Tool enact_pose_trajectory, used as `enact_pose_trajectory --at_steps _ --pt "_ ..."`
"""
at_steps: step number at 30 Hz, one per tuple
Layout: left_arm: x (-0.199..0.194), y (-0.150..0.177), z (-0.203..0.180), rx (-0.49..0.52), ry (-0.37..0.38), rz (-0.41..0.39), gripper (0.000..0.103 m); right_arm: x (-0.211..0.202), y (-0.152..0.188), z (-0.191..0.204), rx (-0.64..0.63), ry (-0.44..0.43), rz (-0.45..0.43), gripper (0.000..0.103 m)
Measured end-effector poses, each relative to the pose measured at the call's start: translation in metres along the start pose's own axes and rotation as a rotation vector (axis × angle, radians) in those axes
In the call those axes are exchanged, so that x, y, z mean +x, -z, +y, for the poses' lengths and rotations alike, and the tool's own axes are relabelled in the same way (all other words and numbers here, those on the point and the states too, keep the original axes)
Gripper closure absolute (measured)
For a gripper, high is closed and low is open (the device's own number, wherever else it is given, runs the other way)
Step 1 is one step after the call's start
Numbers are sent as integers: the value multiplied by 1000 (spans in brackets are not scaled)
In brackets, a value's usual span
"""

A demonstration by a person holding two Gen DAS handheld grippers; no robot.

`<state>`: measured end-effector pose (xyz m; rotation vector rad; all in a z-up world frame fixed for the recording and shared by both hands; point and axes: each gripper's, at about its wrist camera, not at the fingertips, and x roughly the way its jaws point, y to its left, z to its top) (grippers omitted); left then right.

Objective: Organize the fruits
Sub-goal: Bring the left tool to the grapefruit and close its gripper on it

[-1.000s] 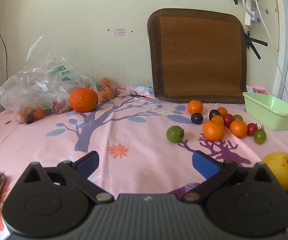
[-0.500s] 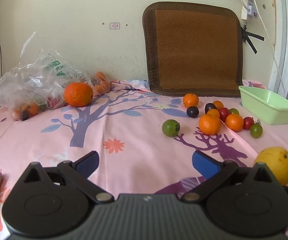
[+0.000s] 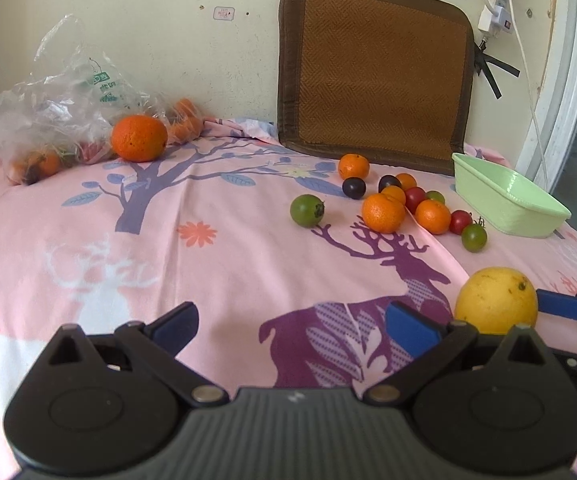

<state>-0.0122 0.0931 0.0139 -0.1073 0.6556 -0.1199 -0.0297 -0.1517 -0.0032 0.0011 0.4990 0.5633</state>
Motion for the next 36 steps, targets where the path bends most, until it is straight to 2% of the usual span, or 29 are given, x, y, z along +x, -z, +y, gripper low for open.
enact_pose_trajectory --at_steps 24,36 --pt "-26 3 -32 67 158 -43 0 -1 2 4 -26 -22 -11 16" --pt "-30 4 -43 80 245 -27 0 -1 3 8 -65 -26 -16 17"
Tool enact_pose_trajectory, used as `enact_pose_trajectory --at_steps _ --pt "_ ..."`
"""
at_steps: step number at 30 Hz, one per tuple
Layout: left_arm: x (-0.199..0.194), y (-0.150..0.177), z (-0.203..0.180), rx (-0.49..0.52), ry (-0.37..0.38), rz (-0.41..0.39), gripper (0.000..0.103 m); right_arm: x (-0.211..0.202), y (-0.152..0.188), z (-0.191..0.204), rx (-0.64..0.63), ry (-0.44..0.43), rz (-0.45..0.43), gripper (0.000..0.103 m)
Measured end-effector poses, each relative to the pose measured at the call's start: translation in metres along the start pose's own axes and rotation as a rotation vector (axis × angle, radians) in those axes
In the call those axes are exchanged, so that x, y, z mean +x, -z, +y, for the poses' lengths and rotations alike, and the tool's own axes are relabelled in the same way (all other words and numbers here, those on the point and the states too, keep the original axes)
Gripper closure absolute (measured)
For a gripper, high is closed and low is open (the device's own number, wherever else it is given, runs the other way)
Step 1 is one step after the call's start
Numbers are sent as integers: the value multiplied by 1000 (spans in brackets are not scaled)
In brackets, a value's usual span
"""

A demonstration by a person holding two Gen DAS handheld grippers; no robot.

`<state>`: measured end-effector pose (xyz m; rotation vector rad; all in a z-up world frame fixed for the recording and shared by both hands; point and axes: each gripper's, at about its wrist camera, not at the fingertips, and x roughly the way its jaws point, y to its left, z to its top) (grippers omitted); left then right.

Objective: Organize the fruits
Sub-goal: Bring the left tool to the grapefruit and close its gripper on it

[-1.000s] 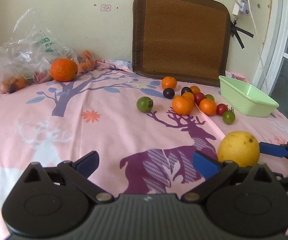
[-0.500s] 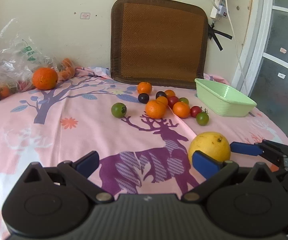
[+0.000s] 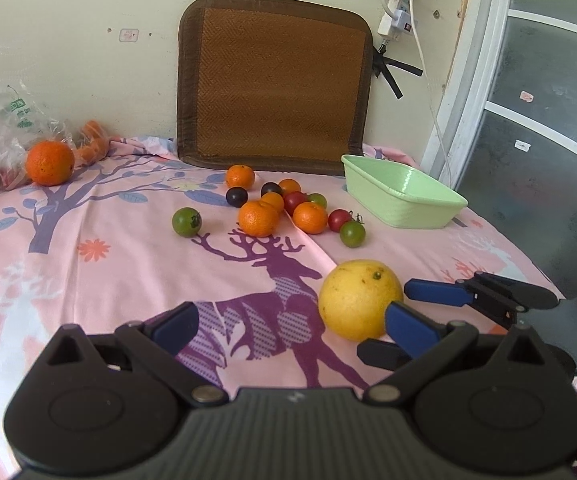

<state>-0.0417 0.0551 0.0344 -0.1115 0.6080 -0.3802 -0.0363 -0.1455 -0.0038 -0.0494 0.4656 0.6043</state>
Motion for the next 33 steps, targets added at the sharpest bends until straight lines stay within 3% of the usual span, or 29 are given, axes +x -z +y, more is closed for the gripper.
enact_pose_trajectory --at_steps 22,33 --pt "10 1 -4 -27 106 48 0 3 -1 7 -41 -13 15 18" --pt "38 -9 -26 29 144 92 6 14 -6 7 -92 4 32 23"
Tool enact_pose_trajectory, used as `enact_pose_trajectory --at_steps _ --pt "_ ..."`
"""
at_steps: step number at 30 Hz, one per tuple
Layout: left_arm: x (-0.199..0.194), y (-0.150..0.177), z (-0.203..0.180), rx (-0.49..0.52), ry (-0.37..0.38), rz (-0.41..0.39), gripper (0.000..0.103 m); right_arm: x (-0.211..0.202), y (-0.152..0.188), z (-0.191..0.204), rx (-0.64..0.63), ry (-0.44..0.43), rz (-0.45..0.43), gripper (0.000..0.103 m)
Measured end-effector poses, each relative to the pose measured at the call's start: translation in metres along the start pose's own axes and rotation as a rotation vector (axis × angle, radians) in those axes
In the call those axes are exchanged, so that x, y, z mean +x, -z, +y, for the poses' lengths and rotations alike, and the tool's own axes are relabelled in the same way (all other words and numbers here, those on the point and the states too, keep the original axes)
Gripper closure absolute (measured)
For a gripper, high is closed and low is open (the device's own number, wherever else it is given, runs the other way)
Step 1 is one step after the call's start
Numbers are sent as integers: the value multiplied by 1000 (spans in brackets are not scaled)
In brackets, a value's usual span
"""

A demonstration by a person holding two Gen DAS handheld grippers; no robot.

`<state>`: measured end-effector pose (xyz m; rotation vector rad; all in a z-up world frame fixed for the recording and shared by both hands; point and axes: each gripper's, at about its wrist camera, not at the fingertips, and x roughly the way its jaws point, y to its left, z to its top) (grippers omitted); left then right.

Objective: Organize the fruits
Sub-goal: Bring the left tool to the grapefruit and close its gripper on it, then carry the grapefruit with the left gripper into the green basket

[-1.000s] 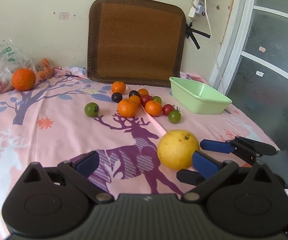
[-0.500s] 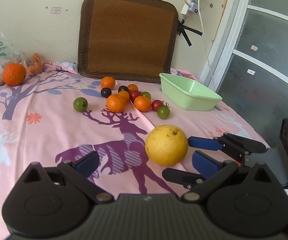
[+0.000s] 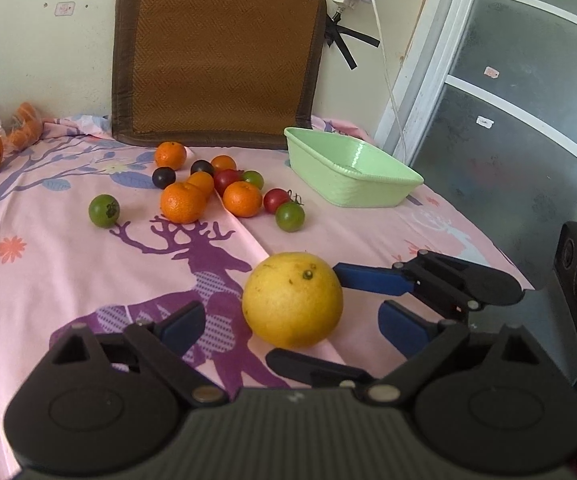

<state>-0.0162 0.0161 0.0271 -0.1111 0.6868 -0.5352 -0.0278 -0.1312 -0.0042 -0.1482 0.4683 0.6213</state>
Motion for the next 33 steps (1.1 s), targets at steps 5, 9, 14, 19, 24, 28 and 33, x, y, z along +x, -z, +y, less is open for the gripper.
enact_pose_trajectory --at_steps 5,9,14,19,24,28,33 --pt "15 3 -2 6 7 33 8 8 -1 -1 3 10 47 31" --pt "18 2 1 -10 18 40 14 10 -1 0 0 14 59 33" --pt "23 2 3 -25 9 43 41 9 -1 1 -7 40 51 39" --pt "16 -4 1 -31 20 19 41 4 -5 0 0 48 5 39" --pt "15 -15 -6 -6 5 2 41 2 -11 -4 -19 68 -23 39" --pt "20 -33 -12 18 5 -10 40 1 -21 -15 -26 106 -61 39" --pt "38 -67 -30 76 13 -39 40 1 -39 -49 -30 169 -110 39"
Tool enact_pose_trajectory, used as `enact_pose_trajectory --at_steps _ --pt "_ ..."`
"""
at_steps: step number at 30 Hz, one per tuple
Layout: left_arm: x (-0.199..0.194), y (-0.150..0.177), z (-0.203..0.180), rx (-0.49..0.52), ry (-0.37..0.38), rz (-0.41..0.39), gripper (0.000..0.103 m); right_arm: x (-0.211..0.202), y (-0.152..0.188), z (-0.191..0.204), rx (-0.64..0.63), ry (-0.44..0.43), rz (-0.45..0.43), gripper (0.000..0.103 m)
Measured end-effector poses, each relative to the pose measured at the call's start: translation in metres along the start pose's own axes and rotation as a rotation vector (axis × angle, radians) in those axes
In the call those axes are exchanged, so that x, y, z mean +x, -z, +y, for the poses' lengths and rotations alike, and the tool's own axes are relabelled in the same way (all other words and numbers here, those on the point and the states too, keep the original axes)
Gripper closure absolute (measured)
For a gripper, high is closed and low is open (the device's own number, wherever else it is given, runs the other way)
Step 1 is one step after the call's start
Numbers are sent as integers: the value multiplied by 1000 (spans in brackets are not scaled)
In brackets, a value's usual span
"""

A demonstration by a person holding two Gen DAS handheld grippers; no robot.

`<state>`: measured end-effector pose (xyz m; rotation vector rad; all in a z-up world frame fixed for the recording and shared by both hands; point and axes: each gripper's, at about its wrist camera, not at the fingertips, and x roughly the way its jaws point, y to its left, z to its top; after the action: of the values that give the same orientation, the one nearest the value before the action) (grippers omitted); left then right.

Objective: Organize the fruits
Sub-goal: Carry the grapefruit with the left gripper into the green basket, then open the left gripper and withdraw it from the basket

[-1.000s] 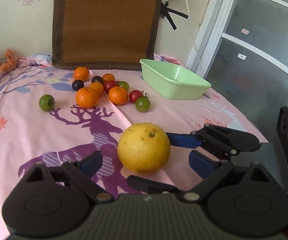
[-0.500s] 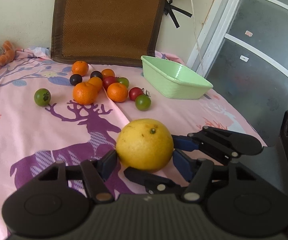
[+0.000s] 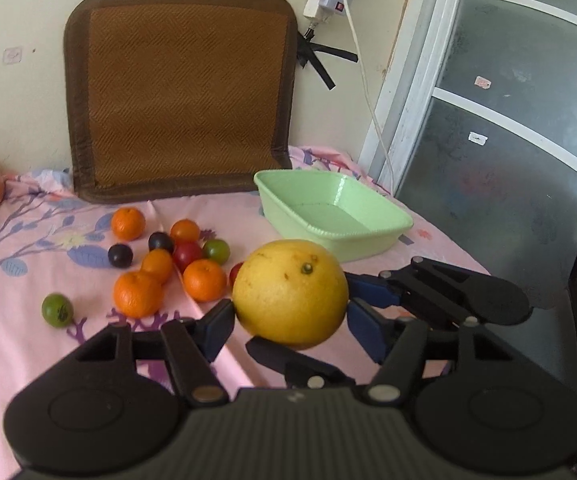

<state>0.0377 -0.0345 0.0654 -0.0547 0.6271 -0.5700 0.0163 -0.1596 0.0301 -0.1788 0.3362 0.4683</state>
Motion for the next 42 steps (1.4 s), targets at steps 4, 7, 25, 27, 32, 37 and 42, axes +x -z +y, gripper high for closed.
enact_pose_trajectory --at_steps 4,7,25,27,32,37,42 --pt "33 -32 -14 22 35 3 39 10 -8 -36 2 78 -14 39" --pt "67 -51 -28 28 68 20 39 20 -8 -70 58 123 -4 39" --pt "190 -78 -51 29 81 104 33 54 20 -150 224 242 96 36" --pt "175 -79 -53 42 77 69 32 47 19 -147 225 257 68 36" --pt "109 -74 -52 66 62 -65 27 9 20 -125 262 287 -48 36" --pt "37 -42 -37 68 16 -171 22 -19 30 -91 342 244 -92 36" --pt "-18 3 -1 52 -140 -227 14 -23 30 -48 371 154 -79 35"
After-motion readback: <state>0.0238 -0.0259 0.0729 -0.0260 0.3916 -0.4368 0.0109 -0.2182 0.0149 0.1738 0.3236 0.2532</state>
